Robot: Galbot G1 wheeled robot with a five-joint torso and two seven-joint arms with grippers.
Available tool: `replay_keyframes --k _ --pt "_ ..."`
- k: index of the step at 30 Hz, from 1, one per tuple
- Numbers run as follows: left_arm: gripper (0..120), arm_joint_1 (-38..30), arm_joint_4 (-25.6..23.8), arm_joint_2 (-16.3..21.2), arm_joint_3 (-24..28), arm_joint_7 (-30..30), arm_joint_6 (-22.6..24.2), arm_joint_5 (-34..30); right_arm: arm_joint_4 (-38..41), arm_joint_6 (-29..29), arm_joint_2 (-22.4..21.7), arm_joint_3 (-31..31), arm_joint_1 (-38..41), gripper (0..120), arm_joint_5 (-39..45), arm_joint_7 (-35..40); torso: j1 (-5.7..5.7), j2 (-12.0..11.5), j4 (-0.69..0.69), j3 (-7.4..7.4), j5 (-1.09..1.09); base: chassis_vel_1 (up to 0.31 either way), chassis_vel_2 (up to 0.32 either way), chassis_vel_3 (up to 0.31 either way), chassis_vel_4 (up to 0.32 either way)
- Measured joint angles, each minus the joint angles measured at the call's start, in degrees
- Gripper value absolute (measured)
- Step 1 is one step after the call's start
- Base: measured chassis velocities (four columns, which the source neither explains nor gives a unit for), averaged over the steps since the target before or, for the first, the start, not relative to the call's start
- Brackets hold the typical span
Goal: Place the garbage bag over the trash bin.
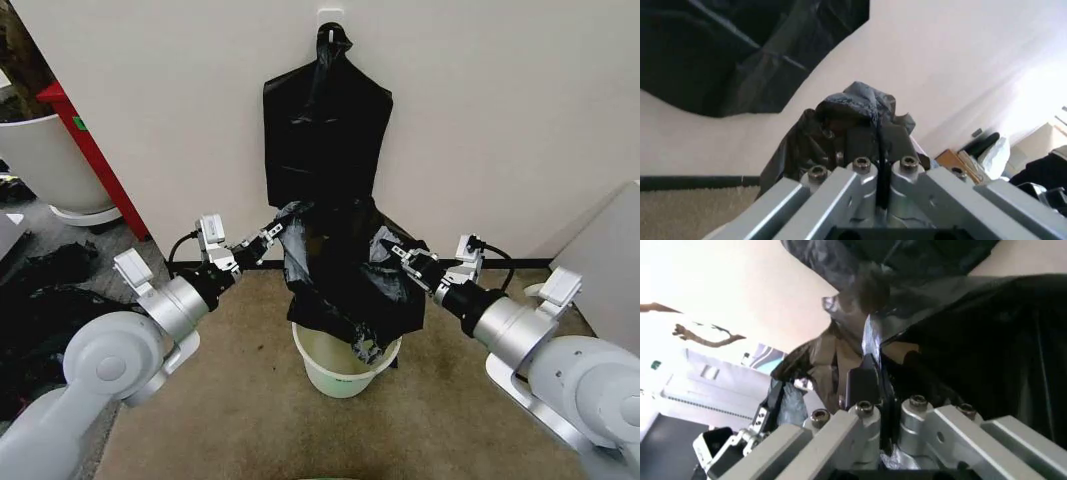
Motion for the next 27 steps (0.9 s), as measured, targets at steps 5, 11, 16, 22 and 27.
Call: replay_keyframes --k 5,11,16,22,27 --pt "0 -0.4 -0.66 0.93 -1.54 0.99 0.33 -1.85 0.04 1.52 -1.26 0.24 1.67 0 2.08 -0.1 0.0 0.0 0.0 0.0 -0.01 0.0 0.0 0.0 0.0" --pt "0 -0.13 -2.11 1.59 -3.13 2.26 0.71 -3.71 0.04 1.57 -1.47 -0.04 1.99 0 4.47 -2.76 0.0 0.0 0.0 0.0 -0.01 0.0 0.0 0.0 0.0" --pt "0 0.12 -1.2 1.09 -3.06 2.16 1.05 -2.89 0.01 1.17 -0.41 -0.34 1.9 0 4.91 -3.86 0.0 0.0 0.0 0.0 -0.01 0.0 0.0 0.0 0.0" --pt "0 1.09 0.65 0.26 -1.87 1.28 1.61 1.38 -0.01 0.6 2.91 -2.15 0.51 0 5.44 -3.88 0.0 0.0 0.0 0.0 -0.01 0.0 0.0 0.0 0.0" --pt "0 1.92 2.86 -0.25 -0.13 2.52 1.69 5.02 -0.6 1.01 5.24 -5.22 2.08 0 5.61 -4.64 0.0 0.0 0.0 0.0 -0.02 0.0 0.0 0.0 0.0"
